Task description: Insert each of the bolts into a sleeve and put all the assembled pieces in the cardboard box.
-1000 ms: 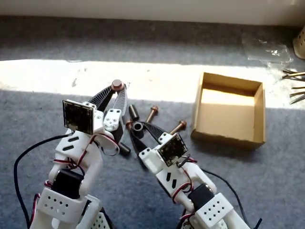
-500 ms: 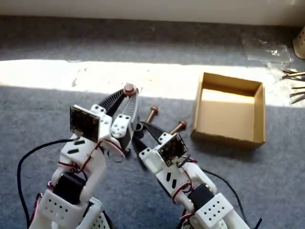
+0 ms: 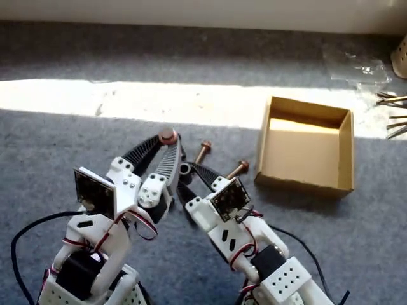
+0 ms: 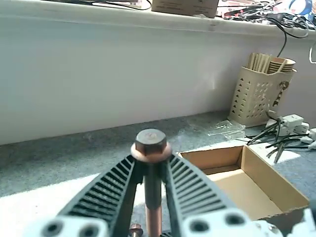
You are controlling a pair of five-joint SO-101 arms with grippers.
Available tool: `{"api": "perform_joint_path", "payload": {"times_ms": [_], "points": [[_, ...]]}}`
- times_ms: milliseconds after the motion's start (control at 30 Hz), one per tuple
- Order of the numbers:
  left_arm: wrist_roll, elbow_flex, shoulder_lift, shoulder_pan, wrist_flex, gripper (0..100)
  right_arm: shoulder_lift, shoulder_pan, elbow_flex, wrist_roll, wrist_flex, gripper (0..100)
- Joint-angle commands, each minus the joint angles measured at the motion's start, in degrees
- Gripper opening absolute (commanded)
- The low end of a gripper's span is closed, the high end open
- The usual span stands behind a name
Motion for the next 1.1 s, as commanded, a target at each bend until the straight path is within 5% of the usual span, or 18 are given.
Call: {"api": "perform_joint_path", "payload": {"times_ms": [0,1067], "points": [[0.1,0.4,-0.8,1.5,0.0,0,-0.9,-0.2,4.5,-0.4,-1.0,0.5],[0.0,10.3,-1.4,1.5,-6.6,0,-0.9,-0.2,4.5,-0.4,-1.0,0.5]]}}
